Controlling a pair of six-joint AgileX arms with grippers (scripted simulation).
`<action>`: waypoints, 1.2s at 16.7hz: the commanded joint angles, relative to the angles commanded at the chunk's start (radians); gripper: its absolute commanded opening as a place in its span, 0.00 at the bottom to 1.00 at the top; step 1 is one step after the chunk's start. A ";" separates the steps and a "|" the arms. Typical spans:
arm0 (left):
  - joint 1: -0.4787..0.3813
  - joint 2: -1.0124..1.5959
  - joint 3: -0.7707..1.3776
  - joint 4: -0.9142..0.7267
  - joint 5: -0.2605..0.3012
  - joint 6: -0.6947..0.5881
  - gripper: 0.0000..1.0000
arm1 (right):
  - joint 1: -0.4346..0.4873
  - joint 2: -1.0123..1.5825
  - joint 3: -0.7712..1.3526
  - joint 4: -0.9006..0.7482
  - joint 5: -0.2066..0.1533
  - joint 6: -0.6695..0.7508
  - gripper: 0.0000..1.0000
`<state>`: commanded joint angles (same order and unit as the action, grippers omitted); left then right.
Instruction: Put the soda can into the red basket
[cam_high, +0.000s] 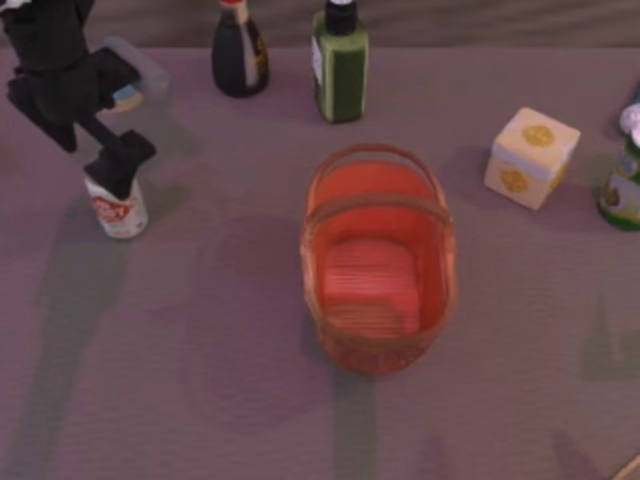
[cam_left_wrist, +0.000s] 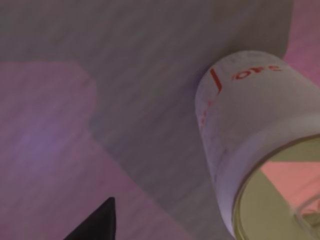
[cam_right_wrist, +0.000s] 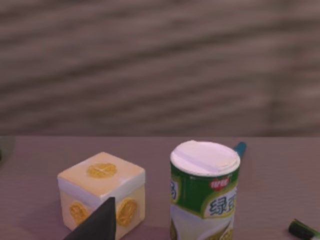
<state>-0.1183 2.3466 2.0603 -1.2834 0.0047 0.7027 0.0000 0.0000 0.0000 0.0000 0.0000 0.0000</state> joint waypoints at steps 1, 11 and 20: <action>-0.002 0.002 -0.013 0.014 0.000 0.001 1.00 | 0.000 0.000 0.000 0.000 0.000 0.000 1.00; -0.003 0.032 -0.138 0.170 0.000 0.001 1.00 | 0.000 0.000 0.000 0.000 0.000 0.000 1.00; -0.003 0.032 -0.138 0.170 0.000 0.001 0.32 | 0.000 0.000 0.000 0.000 0.000 0.000 1.00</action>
<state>-0.1209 2.3786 1.9218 -1.1131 0.0048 0.7041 0.0000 0.0000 0.0000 0.0000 0.0000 0.0000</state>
